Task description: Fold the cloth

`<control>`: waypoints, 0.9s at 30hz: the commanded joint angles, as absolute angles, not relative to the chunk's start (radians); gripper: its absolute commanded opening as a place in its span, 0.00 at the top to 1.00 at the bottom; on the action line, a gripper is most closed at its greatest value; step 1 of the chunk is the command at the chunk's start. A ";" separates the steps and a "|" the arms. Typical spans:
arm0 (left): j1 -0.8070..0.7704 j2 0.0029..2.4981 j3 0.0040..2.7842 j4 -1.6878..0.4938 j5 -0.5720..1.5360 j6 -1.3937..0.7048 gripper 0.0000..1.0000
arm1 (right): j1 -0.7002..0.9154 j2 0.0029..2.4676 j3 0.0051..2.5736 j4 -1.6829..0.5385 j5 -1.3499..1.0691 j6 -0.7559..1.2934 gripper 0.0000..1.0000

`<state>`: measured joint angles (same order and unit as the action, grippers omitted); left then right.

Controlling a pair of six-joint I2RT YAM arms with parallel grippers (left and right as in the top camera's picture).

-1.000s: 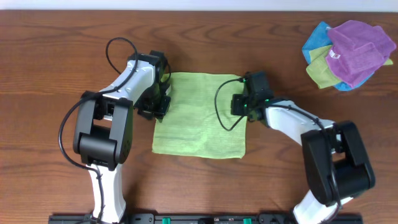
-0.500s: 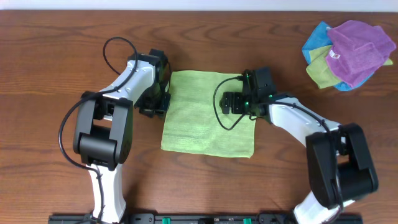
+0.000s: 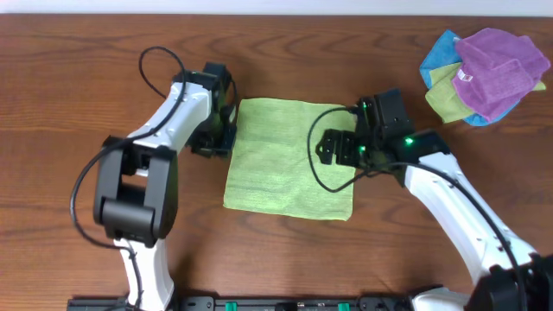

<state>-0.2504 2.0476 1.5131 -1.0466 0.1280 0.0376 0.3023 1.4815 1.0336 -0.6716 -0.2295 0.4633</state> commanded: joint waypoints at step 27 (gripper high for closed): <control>-0.255 1.760 1.534 -1.161 0.229 0.141 0.61 | 0.215 1.833 0.947 -0.172 -0.093 0.415 0.95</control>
<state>-0.2546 1.7542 1.5257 -1.1595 0.2386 0.1318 0.2245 1.8141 0.9340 -0.1871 -0.1108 0.4477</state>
